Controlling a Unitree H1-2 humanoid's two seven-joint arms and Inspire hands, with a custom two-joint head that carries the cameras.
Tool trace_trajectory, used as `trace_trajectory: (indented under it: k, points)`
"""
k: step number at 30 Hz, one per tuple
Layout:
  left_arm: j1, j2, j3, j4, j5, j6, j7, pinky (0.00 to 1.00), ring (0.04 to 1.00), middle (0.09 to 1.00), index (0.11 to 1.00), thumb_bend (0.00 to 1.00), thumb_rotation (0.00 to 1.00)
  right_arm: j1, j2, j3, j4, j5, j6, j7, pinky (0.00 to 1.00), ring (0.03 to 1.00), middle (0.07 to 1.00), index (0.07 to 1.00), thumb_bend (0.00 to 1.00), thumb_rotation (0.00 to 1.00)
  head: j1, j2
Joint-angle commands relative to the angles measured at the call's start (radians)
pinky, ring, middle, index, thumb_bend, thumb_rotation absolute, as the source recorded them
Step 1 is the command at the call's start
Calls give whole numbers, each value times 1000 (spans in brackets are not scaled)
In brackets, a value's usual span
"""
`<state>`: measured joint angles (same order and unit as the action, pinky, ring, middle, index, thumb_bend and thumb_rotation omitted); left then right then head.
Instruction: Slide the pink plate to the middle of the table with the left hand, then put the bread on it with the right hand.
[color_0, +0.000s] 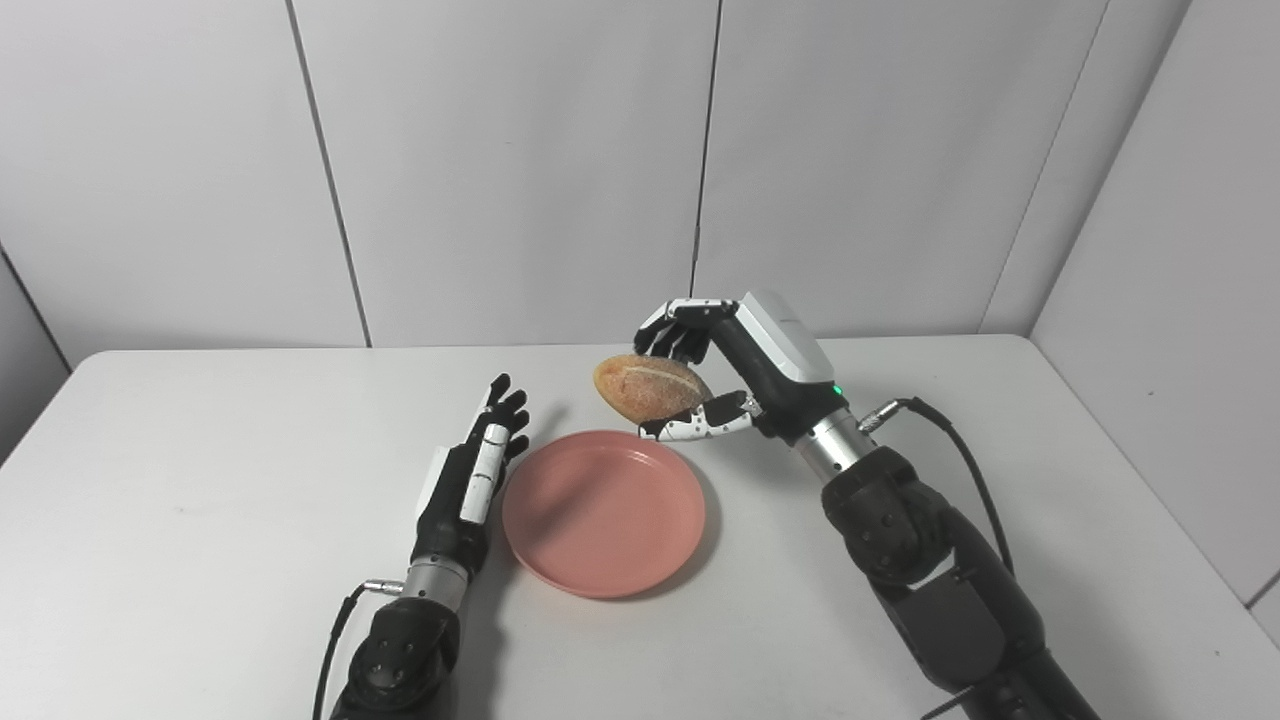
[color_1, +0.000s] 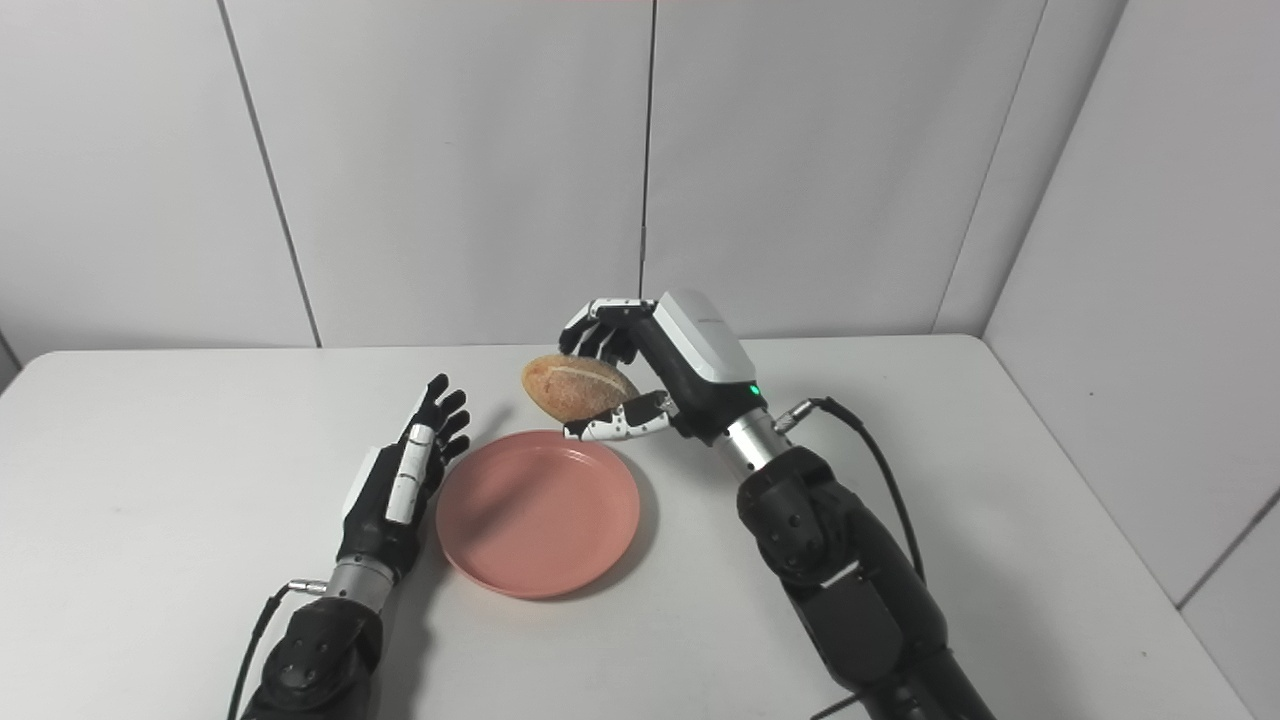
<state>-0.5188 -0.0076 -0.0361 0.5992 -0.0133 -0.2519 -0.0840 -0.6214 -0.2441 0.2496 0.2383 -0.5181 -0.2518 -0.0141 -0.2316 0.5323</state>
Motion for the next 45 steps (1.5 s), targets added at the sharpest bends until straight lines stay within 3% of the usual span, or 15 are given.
trace_trajectory:
  k: [1, 14, 28, 41, 45]
  points:
    - [41, -5, -6, 18, 11, -7, 8, 940, 957, 965, 975, 648, 1000, -63, 12, 3, -5, -6, -52, -16, 388, 414, 472, 533, 516, 0, 3, 0]
    - [50, -10, -6, -18, 30, 29, 22, 945, 956, 964, 967, 651, 1000, -87, 85, 83, 199, -85, -123, -64, 416, 434, 475, 526, 517, 0, 10, 8]
    - [56, -16, 3, -39, 0, 21, 5, 927, 959, 967, 970, 631, 1000, -82, 76, 127, 337, -154, -183, -120, 372, 412, 465, 541, 515, 0, 11, 23]
    - [42, -16, 22, -6, -36, -2, -12, 931, 958, 965, 979, 684, 1000, -80, 44, 143, 312, -194, -154, -110, 436, 425, 473, 541, 515, 0, 5, 29]
    - [43, -13, 17, -14, -30, 4, -11, 951, 965, 968, 981, 683, 1000, -79, 27, 153, 290, -211, -150, -95, 522, 550, 479, 518, 524, 7, 4, 31]
